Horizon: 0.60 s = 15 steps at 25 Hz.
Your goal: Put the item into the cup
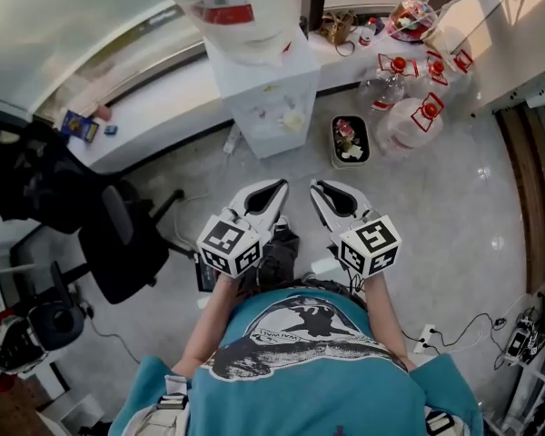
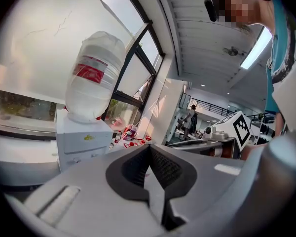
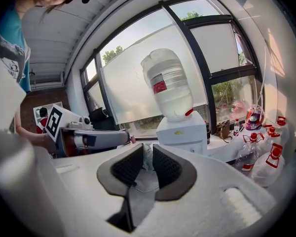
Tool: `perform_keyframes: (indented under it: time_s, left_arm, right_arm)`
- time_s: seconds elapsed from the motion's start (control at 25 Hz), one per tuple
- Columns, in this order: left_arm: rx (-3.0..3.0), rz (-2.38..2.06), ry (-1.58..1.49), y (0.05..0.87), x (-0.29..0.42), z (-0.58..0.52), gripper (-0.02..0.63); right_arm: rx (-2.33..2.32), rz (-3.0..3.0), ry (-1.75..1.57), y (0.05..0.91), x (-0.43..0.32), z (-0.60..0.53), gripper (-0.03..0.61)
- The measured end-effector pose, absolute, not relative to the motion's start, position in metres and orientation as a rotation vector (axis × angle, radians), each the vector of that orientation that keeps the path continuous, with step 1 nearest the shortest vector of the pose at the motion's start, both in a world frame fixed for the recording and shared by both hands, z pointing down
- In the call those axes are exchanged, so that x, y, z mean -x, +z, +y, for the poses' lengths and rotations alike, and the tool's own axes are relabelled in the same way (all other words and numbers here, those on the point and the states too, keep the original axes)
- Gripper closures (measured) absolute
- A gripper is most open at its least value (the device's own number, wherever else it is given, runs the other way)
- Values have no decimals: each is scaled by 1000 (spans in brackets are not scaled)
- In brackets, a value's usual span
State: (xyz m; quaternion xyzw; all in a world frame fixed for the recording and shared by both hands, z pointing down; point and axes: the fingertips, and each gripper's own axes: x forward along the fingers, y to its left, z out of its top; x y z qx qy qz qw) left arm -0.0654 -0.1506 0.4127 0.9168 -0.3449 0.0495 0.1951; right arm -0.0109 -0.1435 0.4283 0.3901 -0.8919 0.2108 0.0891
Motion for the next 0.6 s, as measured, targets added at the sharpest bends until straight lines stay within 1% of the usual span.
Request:
perform_keyframes:
  time_s: [0.4, 0.6]
  left_arm:
    - [-2609, -921, 211, 416, 87, -188, 609]
    - [-2588, -945, 209, 422, 103, -194, 609]
  right_arm:
    - [-1179, -2611, 649, 435, 31, -193, 517]
    - [-1147, -2598, 653, 438, 43, -198, 517]
